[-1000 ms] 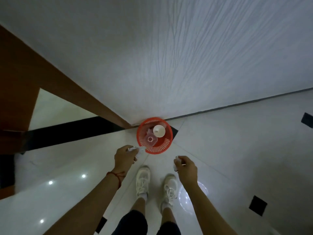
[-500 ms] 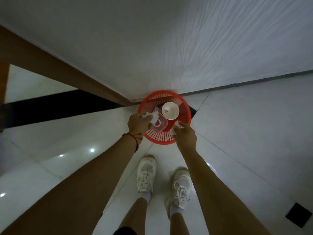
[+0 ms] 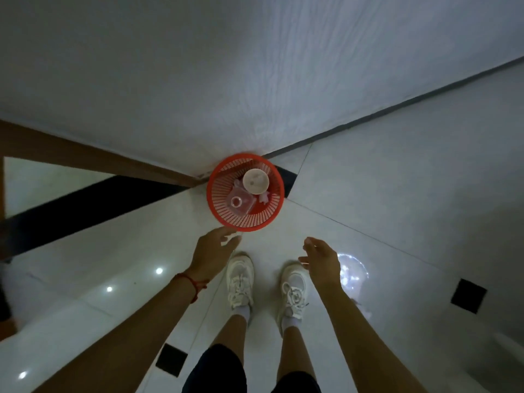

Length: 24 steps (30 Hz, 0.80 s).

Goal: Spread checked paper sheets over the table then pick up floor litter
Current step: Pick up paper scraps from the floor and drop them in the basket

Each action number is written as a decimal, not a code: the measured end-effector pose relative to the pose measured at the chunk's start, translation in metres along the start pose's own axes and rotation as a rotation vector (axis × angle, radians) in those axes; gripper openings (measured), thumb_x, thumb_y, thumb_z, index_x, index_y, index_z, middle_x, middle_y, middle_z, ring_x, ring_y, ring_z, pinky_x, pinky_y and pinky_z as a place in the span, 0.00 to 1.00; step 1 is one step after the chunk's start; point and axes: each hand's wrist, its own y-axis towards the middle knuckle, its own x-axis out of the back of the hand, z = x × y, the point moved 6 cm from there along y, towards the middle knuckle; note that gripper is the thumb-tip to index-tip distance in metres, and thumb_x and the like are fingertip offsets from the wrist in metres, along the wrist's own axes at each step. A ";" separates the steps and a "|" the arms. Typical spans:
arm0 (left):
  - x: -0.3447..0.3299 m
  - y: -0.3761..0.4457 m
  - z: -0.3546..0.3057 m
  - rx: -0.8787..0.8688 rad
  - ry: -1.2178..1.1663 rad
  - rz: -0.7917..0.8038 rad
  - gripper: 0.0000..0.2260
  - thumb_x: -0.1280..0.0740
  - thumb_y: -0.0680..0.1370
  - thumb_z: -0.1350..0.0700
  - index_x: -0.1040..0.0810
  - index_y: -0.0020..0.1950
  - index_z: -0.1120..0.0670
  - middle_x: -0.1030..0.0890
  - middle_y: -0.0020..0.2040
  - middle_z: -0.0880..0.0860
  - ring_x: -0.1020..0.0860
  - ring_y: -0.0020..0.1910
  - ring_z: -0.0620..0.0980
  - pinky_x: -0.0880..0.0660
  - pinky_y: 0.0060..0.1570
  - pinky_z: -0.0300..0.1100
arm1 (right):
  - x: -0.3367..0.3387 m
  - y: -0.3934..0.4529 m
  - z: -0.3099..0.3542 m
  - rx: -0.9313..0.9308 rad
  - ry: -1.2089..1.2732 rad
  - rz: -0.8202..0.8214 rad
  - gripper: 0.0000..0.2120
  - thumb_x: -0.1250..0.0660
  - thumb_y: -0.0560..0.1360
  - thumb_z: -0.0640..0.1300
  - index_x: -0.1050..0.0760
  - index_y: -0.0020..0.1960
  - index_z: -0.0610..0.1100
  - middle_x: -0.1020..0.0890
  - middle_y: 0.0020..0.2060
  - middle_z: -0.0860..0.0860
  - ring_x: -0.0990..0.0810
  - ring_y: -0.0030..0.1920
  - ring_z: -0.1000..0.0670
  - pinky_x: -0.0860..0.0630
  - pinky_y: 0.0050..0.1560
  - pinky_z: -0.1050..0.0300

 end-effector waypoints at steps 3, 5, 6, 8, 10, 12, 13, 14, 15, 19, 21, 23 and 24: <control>-0.003 -0.034 -0.017 -0.043 0.066 0.045 0.14 0.33 0.76 0.55 0.23 0.59 0.58 0.20 0.58 0.56 0.25 0.52 0.48 0.30 0.52 0.38 | 0.042 -0.031 -0.012 0.008 -0.006 -0.046 0.15 0.38 0.77 0.46 0.26 0.59 0.39 0.20 0.55 0.41 0.18 0.48 0.42 0.24 0.57 0.46; -0.010 -0.051 -0.033 -0.082 0.113 0.089 0.13 0.33 0.76 0.56 0.22 0.59 0.58 0.20 0.58 0.56 0.25 0.51 0.47 0.30 0.52 0.38 | 0.069 -0.048 -0.024 0.005 -0.015 -0.091 0.15 0.38 0.77 0.47 0.25 0.59 0.40 0.19 0.54 0.43 0.18 0.46 0.45 0.24 0.56 0.48; -0.016 -0.059 -0.038 -0.097 0.145 0.120 0.13 0.34 0.76 0.56 0.23 0.59 0.58 0.20 0.58 0.56 0.24 0.52 0.48 0.30 0.53 0.38 | 0.083 -0.055 -0.032 0.001 -0.034 -0.116 0.15 0.38 0.77 0.48 0.25 0.59 0.41 0.19 0.54 0.44 0.18 0.47 0.45 0.24 0.56 0.50; -0.029 -0.072 -0.048 -0.122 0.222 0.202 0.13 0.35 0.76 0.57 0.23 0.59 0.58 0.20 0.58 0.56 0.24 0.55 0.50 0.30 0.55 0.38 | 0.111 -0.071 -0.051 -0.021 -0.071 -0.160 0.15 0.38 0.77 0.49 0.25 0.60 0.43 0.18 0.54 0.45 0.19 0.50 0.46 0.25 0.52 0.56; -0.042 -0.083 -0.060 -0.165 0.296 0.263 0.12 0.35 0.77 0.58 0.22 0.58 0.59 0.20 0.58 0.57 0.23 0.55 0.51 0.30 0.56 0.38 | 0.136 -0.085 -0.073 -0.042 -0.078 -0.196 0.15 0.39 0.77 0.48 0.25 0.61 0.44 0.19 0.55 0.46 0.20 0.49 0.49 0.30 0.45 0.62; -0.055 -0.093 -0.069 -0.204 0.356 0.305 0.11 0.36 0.77 0.58 0.22 0.57 0.59 0.19 0.57 0.57 0.23 0.53 0.50 0.31 0.54 0.37 | 0.161 -0.100 -0.096 -0.069 -0.053 -0.240 0.14 0.38 0.77 0.47 0.25 0.61 0.43 0.19 0.56 0.47 0.21 0.52 0.49 0.32 0.48 0.62; -0.061 -0.098 -0.072 -0.214 0.379 0.323 0.10 0.36 0.77 0.58 0.22 0.57 0.59 0.19 0.56 0.57 0.24 0.52 0.49 0.31 0.54 0.37 | 0.173 -0.106 -0.109 -0.084 -0.034 -0.265 0.14 0.38 0.77 0.46 0.24 0.60 0.43 0.19 0.56 0.46 0.21 0.54 0.48 0.32 0.51 0.62; -0.068 -0.102 -0.073 -0.221 0.399 0.335 0.10 0.36 0.77 0.58 0.22 0.57 0.59 0.19 0.56 0.57 0.24 0.52 0.49 0.32 0.54 0.37 | 0.183 -0.112 -0.123 -0.101 -0.015 -0.290 0.14 0.38 0.77 0.46 0.24 0.60 0.42 0.19 0.57 0.45 0.22 0.55 0.47 0.32 0.52 0.61; -0.074 -0.107 -0.074 -0.222 0.418 0.338 0.11 0.36 0.77 0.58 0.22 0.57 0.59 0.19 0.56 0.57 0.24 0.52 0.49 0.32 0.54 0.36 | 0.193 -0.118 -0.137 -0.119 0.000 -0.307 0.14 0.38 0.77 0.46 0.25 0.60 0.41 0.19 0.57 0.45 0.22 0.55 0.46 0.32 0.53 0.60; -0.105 -0.119 -0.069 -0.205 0.436 0.314 0.11 0.37 0.78 0.59 0.22 0.58 0.60 0.20 0.58 0.57 0.25 0.52 0.48 0.33 0.54 0.36 | 0.221 -0.119 -0.198 -0.185 0.056 -0.317 0.16 0.37 0.77 0.45 0.26 0.62 0.41 0.20 0.56 0.42 0.22 0.56 0.44 0.31 0.55 0.57; -0.125 -0.126 -0.059 -0.169 0.404 0.278 0.10 0.37 0.78 0.59 0.21 0.56 0.61 0.19 0.56 0.58 0.24 0.51 0.50 0.32 0.53 0.37 | 0.231 -0.110 -0.227 -0.208 0.046 -0.276 0.16 0.36 0.76 0.46 0.26 0.62 0.41 0.20 0.57 0.42 0.22 0.57 0.43 0.30 0.57 0.56; -0.150 -0.133 -0.048 -0.128 0.340 0.257 0.09 0.36 0.77 0.60 0.20 0.55 0.60 0.18 0.53 0.58 0.23 0.50 0.53 0.30 0.52 0.40 | 0.240 -0.098 -0.253 -0.213 0.032 -0.248 0.17 0.36 0.76 0.46 0.27 0.62 0.40 0.20 0.57 0.42 0.22 0.57 0.43 0.30 0.56 0.57; -0.164 -0.137 -0.042 -0.110 0.311 0.254 0.09 0.36 0.77 0.59 0.21 0.55 0.59 0.19 0.52 0.58 0.22 0.50 0.53 0.29 0.52 0.41 | 0.246 -0.091 -0.265 -0.212 0.026 -0.244 0.17 0.36 0.76 0.46 0.27 0.62 0.40 0.20 0.57 0.41 0.22 0.57 0.43 0.30 0.55 0.58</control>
